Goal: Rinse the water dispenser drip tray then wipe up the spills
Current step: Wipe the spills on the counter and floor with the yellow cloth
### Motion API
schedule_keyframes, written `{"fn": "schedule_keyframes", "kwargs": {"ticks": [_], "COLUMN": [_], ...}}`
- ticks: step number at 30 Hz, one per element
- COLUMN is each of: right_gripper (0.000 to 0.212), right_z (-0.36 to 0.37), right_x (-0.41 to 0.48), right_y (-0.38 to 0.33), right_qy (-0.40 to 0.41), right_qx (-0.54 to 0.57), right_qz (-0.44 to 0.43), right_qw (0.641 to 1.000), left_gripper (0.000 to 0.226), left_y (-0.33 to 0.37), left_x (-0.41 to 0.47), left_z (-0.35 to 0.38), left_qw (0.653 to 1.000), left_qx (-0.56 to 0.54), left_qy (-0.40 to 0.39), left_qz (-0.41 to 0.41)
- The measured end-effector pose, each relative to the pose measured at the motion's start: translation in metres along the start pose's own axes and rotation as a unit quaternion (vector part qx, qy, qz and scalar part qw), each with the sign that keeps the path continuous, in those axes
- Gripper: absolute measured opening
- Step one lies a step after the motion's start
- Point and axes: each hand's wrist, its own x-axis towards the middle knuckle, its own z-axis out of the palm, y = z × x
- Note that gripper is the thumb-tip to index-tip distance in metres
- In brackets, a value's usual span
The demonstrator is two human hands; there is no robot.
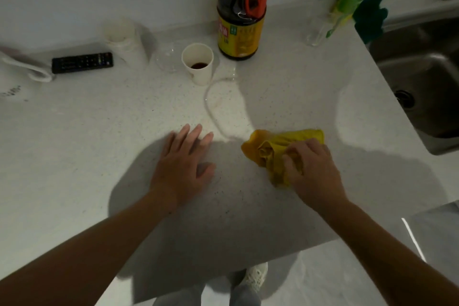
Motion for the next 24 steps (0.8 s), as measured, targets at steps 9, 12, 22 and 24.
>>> {"fn": "schedule_keyframes", "kwargs": {"ticks": [9, 12, 22, 24], "right_gripper": [0.081, 0.081, 0.070, 0.075], "right_z": [0.026, 0.016, 0.012, 0.009], "right_x": [0.063, 0.121, 0.087, 0.051], "right_y": [-0.030, -0.026, 0.034, 0.044], "right_qy": [-0.104, -0.185, -0.164, -0.158], "right_qx": [-0.177, -0.169, -0.200, -0.212], "right_qz": [0.023, -0.081, -0.297, -0.283], "right_qw": [0.978, 0.965, 0.919, 0.922], "left_gripper": [0.073, 0.075, 0.079, 0.080], "left_y": [0.001, -0.001, -0.002, -0.002], "left_x": [0.000, 0.000, 0.001, 0.001], "left_z": [0.002, 0.005, 0.005, 0.003], "left_qw": [1.000, 1.000, 1.000, 1.000], "left_qx": [-0.008, -0.002, -0.006, -0.010], "left_qy": [0.002, 0.005, 0.007, 0.003], "left_qz": [-0.010, -0.005, -0.001, 0.001]}}
